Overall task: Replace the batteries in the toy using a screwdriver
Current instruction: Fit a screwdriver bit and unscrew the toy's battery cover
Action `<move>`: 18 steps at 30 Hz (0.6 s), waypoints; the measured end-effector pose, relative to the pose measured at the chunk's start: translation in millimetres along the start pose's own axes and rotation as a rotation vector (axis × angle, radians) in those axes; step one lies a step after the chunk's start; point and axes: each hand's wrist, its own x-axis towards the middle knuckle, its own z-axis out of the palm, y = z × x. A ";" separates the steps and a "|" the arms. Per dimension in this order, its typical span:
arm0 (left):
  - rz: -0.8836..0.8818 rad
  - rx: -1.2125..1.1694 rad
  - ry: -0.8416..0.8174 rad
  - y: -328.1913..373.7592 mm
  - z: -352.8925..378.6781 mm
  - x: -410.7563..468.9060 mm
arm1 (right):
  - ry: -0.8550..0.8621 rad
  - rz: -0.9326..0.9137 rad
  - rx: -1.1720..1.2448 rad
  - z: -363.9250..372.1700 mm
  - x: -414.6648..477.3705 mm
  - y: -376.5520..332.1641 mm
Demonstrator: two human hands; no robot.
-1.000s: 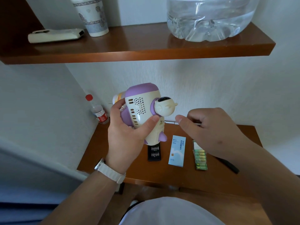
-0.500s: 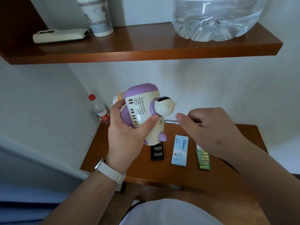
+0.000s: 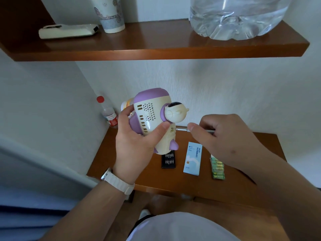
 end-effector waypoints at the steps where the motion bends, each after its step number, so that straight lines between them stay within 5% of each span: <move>1: -0.003 0.002 0.002 -0.2 0.3 -0.6 | -0.004 -0.019 -0.004 0.3 -0.1 1.0; 18: -0.034 -0.003 -0.002 1.4 10.2 -2.1 | -0.014 -0.013 0.031 -11.1 0.6 5.6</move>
